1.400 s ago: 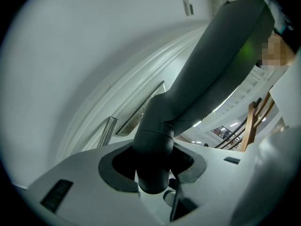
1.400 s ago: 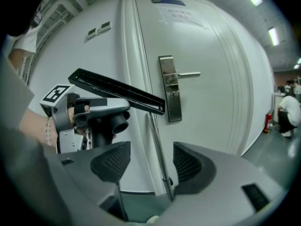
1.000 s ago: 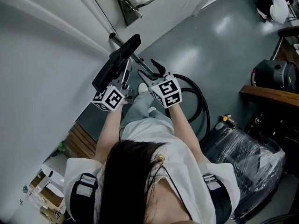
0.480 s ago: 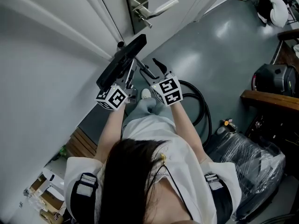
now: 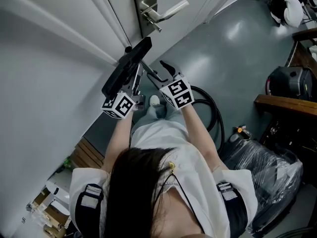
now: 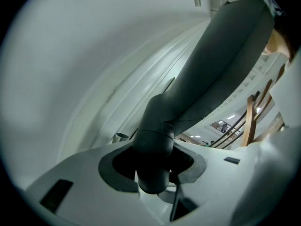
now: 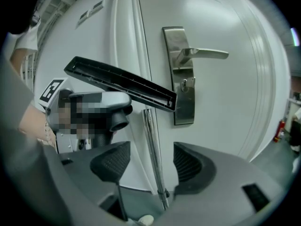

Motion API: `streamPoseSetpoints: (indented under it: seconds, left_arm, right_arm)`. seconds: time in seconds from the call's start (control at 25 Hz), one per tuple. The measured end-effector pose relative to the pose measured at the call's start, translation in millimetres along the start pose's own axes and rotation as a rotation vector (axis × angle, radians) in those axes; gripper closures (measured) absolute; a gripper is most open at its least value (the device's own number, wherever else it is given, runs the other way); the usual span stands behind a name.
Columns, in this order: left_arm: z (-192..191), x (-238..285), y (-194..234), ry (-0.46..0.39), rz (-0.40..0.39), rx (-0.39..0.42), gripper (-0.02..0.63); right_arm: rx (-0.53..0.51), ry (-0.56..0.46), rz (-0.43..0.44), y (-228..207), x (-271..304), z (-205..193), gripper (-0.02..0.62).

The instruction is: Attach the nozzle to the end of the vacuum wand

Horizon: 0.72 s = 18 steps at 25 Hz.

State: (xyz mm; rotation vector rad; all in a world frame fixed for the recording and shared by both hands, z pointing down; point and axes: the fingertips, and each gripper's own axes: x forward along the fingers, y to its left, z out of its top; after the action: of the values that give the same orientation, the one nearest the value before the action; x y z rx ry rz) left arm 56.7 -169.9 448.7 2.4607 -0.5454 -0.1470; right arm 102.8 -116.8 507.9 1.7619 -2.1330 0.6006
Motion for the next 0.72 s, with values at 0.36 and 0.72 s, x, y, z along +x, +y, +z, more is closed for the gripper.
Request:
streamPoseSetpoints:
  seconds: [0.36,0.72]
  left_arm:
    - [3,1,-2,-0.049,0.081,0.025,0.443]
    - [23,9,2,-0.142,0.198,0.055,0.442]
  right_arm:
    - [-0.037,0.038,0.109,0,13,-13,0.316]
    - [-0.119,0.190,0.187,-24,74,-72,0.308]
